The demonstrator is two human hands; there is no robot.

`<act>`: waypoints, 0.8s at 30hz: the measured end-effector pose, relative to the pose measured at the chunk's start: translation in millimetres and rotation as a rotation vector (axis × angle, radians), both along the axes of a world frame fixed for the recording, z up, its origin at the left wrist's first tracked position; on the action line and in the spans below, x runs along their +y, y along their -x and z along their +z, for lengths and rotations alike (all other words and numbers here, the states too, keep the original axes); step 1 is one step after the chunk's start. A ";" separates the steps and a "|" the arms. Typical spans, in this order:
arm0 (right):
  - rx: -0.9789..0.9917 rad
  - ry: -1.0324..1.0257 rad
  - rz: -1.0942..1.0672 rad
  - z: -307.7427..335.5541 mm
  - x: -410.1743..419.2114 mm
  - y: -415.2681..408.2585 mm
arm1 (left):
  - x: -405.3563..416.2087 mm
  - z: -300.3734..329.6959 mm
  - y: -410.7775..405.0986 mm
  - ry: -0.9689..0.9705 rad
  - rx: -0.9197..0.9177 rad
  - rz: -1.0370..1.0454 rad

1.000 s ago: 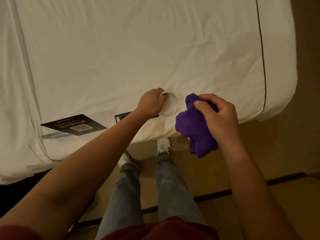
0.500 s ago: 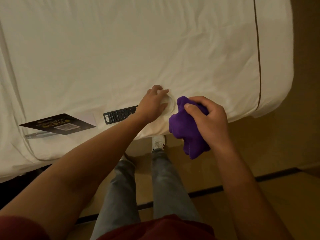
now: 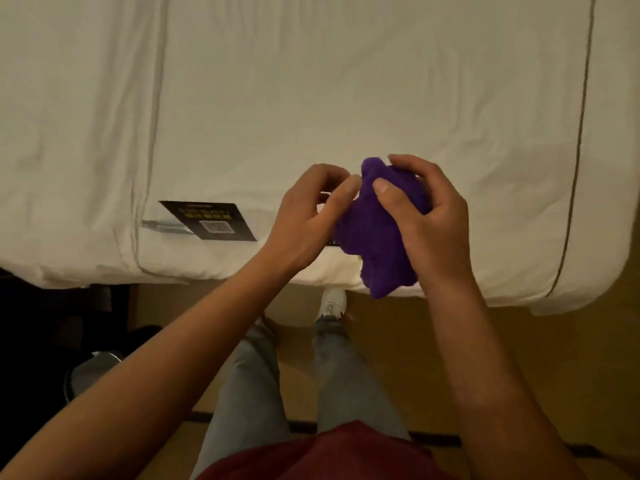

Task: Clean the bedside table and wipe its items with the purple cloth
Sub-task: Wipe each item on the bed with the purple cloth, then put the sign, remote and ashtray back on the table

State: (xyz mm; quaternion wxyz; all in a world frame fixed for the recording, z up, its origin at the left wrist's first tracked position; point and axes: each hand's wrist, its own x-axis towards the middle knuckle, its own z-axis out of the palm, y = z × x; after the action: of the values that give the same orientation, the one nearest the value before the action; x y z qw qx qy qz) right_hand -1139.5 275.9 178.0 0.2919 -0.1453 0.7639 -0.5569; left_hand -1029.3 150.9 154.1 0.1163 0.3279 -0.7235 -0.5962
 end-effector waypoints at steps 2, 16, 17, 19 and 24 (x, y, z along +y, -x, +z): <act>-0.012 0.053 -0.017 17.9 -32.2 -14.5 | -18.6 27.0 -24.5 -0.028 -0.012 0.042; -0.149 0.158 0.352 87.8 -198.4 -206.1 | -132.1 107.2 -250.0 0.021 0.154 0.402; -0.200 0.160 0.357 87.3 -206.9 -220.0 | -137.7 108.4 -268.5 -0.019 0.181 0.454; -0.281 0.125 0.360 85.7 -226.1 -248.9 | -149.1 109.3 -307.3 -0.079 0.228 0.553; -0.319 -0.097 0.667 78.8 -271.6 -333.4 | -174.1 108.4 -400.4 -0.170 0.312 0.722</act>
State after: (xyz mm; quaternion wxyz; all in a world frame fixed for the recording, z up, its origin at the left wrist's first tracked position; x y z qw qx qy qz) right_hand -806.0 4.3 256.8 0.5790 -0.2835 0.6452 -0.4101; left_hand -628.9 -23.2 262.5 0.3992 0.4751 -0.4834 -0.6174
